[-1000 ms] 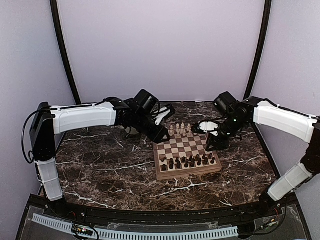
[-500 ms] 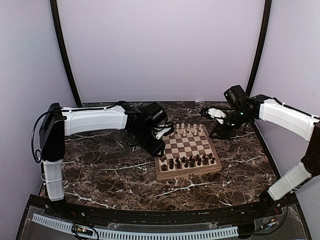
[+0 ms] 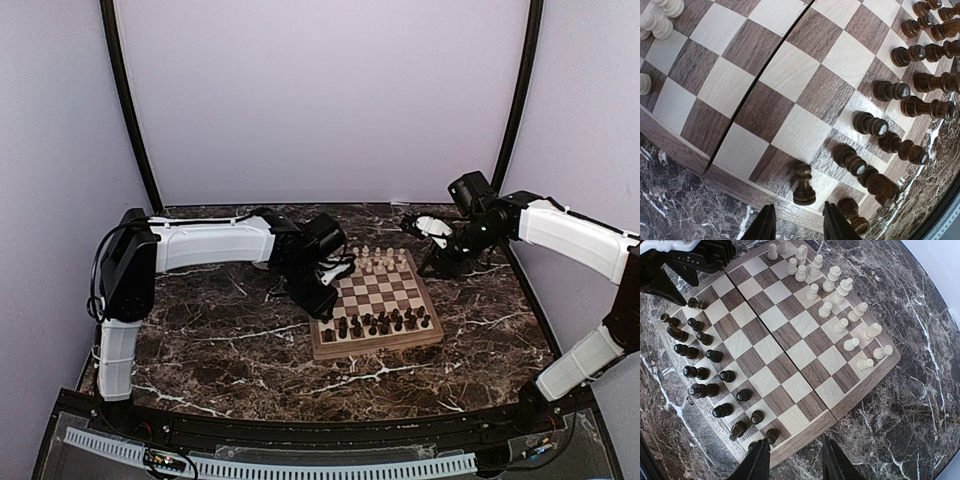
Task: Set up the chess pieces on the board
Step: Pick up the pawn from h7.
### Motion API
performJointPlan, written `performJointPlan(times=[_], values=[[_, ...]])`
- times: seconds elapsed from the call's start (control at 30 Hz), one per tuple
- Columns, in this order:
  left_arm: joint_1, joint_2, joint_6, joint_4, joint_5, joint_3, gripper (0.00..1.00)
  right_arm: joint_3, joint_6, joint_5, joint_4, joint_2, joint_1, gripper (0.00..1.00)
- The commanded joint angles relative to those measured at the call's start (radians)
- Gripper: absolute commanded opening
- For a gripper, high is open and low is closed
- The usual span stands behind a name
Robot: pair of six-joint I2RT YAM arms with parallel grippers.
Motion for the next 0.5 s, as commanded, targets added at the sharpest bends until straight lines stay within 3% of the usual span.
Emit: performJointPlan(times=[0.0,0.47], values=[[-0.008,0.018,0.011,-0.031,-0.005,0.041,0.34,-0.015,0.009,-0.003,0.034,-0.03,-0.006,0.38],[-0.018,0.077,0.042,-0.064,-0.047,0.072,0.28,-0.017,0.009,0.001,0.04,-0.03,-0.009,0.37]])
